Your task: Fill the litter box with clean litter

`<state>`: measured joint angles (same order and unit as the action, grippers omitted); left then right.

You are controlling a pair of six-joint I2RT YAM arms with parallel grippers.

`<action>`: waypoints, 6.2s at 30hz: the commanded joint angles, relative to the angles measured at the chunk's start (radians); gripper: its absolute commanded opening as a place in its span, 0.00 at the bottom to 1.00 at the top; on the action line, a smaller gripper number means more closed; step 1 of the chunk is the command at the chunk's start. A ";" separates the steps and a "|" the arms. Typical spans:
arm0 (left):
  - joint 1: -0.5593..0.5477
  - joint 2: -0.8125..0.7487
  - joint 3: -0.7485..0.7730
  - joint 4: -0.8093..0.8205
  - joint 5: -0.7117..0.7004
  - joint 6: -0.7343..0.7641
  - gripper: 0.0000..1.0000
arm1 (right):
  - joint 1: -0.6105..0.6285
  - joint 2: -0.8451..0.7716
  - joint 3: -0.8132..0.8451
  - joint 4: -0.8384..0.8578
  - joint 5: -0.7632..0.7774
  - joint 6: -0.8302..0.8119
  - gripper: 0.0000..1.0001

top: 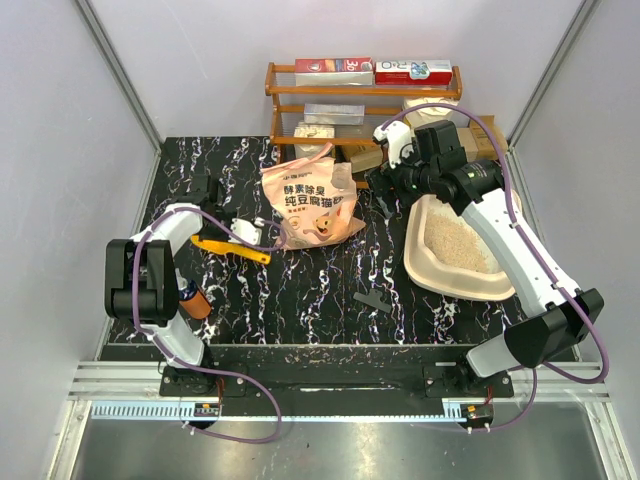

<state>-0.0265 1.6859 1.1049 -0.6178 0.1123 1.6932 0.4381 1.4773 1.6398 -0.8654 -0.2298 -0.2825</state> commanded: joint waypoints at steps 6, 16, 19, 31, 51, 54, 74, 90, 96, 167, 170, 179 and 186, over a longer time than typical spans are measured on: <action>-0.006 -0.075 -0.024 -0.016 0.095 -0.108 0.00 | -0.010 -0.020 -0.008 0.028 0.010 0.006 0.96; -0.044 -0.426 -0.059 -0.252 0.429 -0.249 0.00 | -0.036 0.029 0.130 0.057 0.043 0.060 0.96; -0.148 -0.520 -0.059 -0.261 0.521 -0.364 0.00 | -0.038 0.067 0.190 0.020 -0.035 0.095 0.96; -0.391 -0.514 0.085 0.199 0.420 -1.161 0.00 | -0.111 0.127 0.321 -0.009 -0.665 0.407 0.95; -0.515 -0.289 0.286 0.248 0.170 -1.185 0.00 | -0.047 0.173 0.198 0.080 -0.617 0.454 0.82; -0.518 -0.270 0.300 0.254 0.170 -1.184 0.00 | -0.035 0.167 0.195 0.095 -0.580 0.442 0.81; -0.529 -0.235 0.323 0.274 0.204 -1.282 0.00 | -0.030 0.178 0.184 0.184 -0.441 0.503 0.62; -0.532 -0.224 0.334 0.277 0.231 -1.288 0.00 | -0.024 0.212 0.201 0.192 -0.367 0.502 0.52; -0.530 -0.215 0.337 0.277 0.230 -1.291 0.00 | -0.025 0.213 0.215 0.195 -0.353 0.496 0.40; -0.492 -0.209 0.369 0.113 0.388 -1.144 0.00 | -0.012 0.391 0.338 -0.017 -0.123 0.374 0.00; -0.500 -0.222 0.346 0.144 0.350 -1.173 0.00 | -0.002 0.383 0.327 -0.012 0.012 0.404 0.00; -0.498 -0.212 0.363 0.197 0.296 -1.227 0.00 | 0.043 0.298 0.101 0.238 0.138 0.376 0.00; -0.501 -0.175 0.400 0.196 0.309 -1.251 0.00 | 0.063 0.383 0.022 0.310 0.090 0.474 0.00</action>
<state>-0.5163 1.5162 1.4445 -0.5369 0.3904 0.4904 0.4988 1.8118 1.7126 -0.6445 -0.1726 0.1371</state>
